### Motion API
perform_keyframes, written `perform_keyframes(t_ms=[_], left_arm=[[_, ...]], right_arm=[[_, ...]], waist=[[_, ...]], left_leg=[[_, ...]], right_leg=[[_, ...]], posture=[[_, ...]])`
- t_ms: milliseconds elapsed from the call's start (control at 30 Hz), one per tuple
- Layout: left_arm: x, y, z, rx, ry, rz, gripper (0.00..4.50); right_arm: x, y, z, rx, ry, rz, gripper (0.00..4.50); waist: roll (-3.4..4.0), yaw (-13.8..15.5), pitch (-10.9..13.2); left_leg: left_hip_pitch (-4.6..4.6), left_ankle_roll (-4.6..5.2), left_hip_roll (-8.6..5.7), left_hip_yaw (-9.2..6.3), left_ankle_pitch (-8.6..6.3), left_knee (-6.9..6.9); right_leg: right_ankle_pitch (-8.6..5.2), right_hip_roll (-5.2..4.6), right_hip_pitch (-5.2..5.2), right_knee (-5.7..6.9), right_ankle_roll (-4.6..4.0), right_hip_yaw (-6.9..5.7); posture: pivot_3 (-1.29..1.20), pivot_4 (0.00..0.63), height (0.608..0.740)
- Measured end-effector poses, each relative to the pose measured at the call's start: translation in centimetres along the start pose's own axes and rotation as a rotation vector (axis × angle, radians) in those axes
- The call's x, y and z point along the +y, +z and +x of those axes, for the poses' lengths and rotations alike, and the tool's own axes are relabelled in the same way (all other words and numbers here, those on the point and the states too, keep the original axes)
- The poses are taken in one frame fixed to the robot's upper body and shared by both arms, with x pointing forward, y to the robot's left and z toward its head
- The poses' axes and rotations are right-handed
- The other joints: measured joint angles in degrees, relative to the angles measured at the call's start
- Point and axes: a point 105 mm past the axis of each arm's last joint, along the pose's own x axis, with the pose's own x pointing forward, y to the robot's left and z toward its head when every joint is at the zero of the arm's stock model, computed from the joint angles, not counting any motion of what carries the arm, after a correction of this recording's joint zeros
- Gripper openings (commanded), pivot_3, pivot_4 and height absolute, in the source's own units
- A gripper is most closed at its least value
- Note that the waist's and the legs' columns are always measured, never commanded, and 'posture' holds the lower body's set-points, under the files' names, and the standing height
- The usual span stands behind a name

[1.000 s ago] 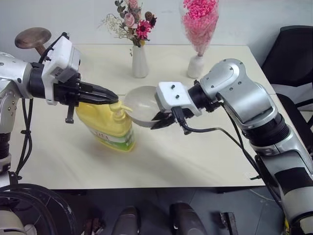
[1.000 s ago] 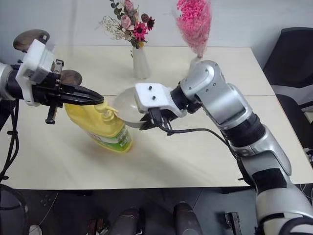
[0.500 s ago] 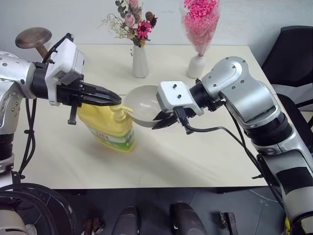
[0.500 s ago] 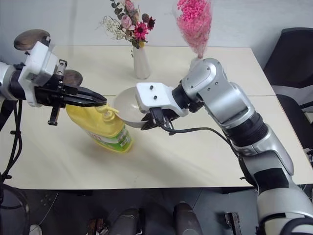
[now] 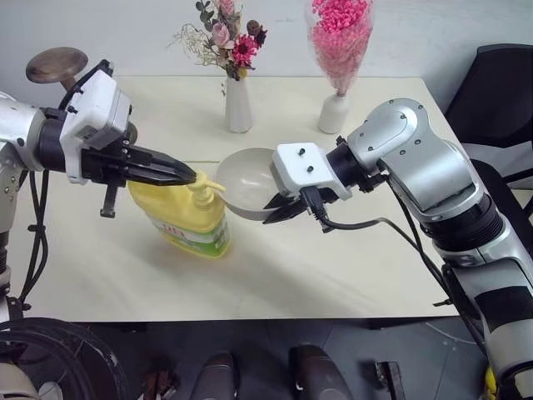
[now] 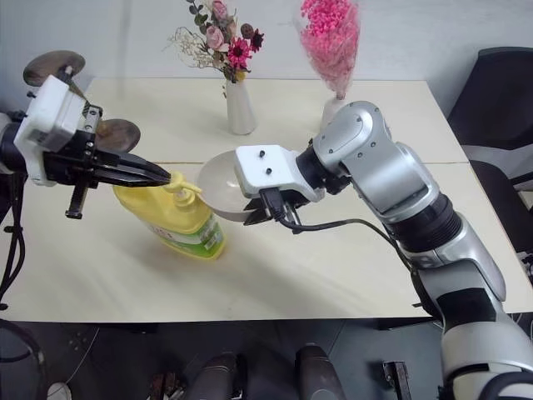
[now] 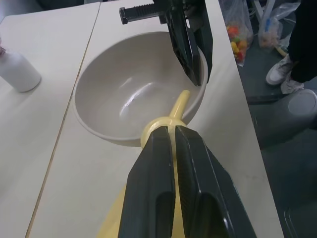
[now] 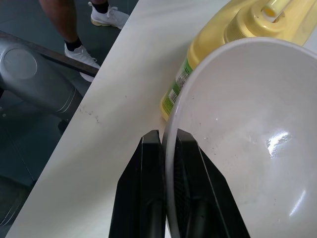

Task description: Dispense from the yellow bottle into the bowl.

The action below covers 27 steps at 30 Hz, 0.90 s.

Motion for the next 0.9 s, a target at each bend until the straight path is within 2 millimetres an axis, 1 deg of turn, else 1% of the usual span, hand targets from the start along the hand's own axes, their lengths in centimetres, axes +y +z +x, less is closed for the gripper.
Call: perform_keyframes(t_ms=[400, 600, 733, 900], left_arm=[[0.3, -0.4, 0.5, -0.002, -0.021, 0.016, 0.25], [0.8, 0.3, 1.3, -0.053, -0.028, -0.028, 0.25], [1.5, 0.3, 1.2, -0.077, 0.006, -0.086, 0.25], [1.3, 0.0, 1.0, -0.059, 0.005, -0.068, 0.25]], right_arm=[[0.1, 0.0, -0.1, 0.002, 0.008, -0.02, 0.0], [0.1, 0.1, -0.1, 0.002, 0.011, -0.035, 0.0], [0.1, 0.1, -0.1, 0.001, 0.012, -0.043, 0.0], [0.1, 0.2, -0.1, 0.0, 0.011, -0.055, 0.0]], waist=[[-0.01, 0.17, -0.01], [-0.01, 0.2, -0.01], [-0.01, -0.05, -0.01], [-0.01, -0.21, -0.01]], left_leg=[[0.12, 0.01, -0.01, 0.01, 0.01, 0.02], [0.15, 0.01, -0.01, 0.0, 0.02, 0.02], [0.11, 0.0, -0.01, 0.0, 0.02, -0.07], [0.08, -0.01, -0.01, -0.01, 0.02, -0.09]], right_leg=[[0.0, 0.0, 0.11, -0.01, 0.0, -0.02], [0.0, 0.01, 0.15, 0.02, 0.0, -0.01], [0.0, 0.03, 0.04, 0.09, 0.0, -0.02], [0.0, 0.01, -0.01, 0.06, 0.0, -0.35]], posture=[[0.0, 0.15, 0.74], [0.0, 0.15, 0.74], [0.0, 0.15, 0.74], [0.0, 0.15, 0.74]])
